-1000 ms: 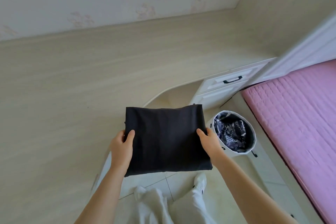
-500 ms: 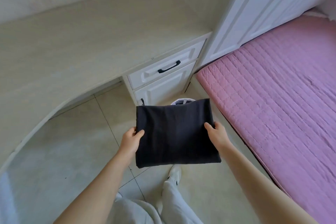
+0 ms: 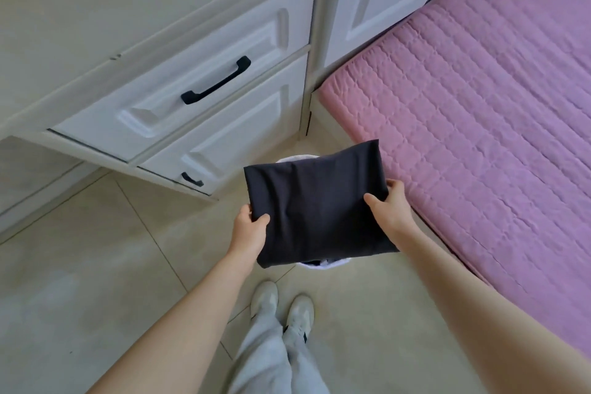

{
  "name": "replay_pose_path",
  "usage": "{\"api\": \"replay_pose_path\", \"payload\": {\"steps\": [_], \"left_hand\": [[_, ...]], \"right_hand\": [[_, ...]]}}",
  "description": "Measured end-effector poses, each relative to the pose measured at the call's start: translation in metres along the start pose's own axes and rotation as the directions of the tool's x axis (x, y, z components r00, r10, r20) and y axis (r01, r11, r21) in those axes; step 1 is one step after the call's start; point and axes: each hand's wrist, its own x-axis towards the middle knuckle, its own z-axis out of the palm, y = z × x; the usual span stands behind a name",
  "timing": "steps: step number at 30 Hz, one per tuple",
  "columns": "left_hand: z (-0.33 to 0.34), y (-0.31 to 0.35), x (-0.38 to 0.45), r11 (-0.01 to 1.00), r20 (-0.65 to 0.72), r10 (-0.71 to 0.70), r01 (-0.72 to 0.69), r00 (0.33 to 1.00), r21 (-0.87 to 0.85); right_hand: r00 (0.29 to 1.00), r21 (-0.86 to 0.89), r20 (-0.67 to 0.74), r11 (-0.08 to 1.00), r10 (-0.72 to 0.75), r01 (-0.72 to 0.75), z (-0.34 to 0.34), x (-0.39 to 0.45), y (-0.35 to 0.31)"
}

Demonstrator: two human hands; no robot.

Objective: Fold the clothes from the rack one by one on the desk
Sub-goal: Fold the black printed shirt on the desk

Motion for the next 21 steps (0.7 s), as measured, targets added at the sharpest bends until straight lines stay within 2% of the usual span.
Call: {"api": "replay_pose_path", "payload": {"steps": [7,16,19,21], "left_hand": [[0.051,-0.059,0.088,0.994,0.004,-0.002,0.002,1.0,0.111],[0.067,-0.068,0.122,0.993,-0.104,0.095,-0.087,0.99,0.074],[0.065,-0.068,0.12,0.986,-0.096,0.141,-0.131,0.985,0.098],[0.061,-0.066,0.114,0.961,-0.033,0.24,-0.233,0.97,0.151]], "right_hand": [[0.997,-0.112,0.047,0.992,0.059,-0.053,0.049,0.097,0.065],[0.998,-0.017,-0.042,0.999,-0.048,0.048,0.082,0.121,0.097],[0.992,-0.107,-0.028,0.987,-0.126,0.122,0.082,0.118,0.091],[0.982,-0.259,0.04,0.947,-0.185,0.189,0.082,0.109,0.088]]}}
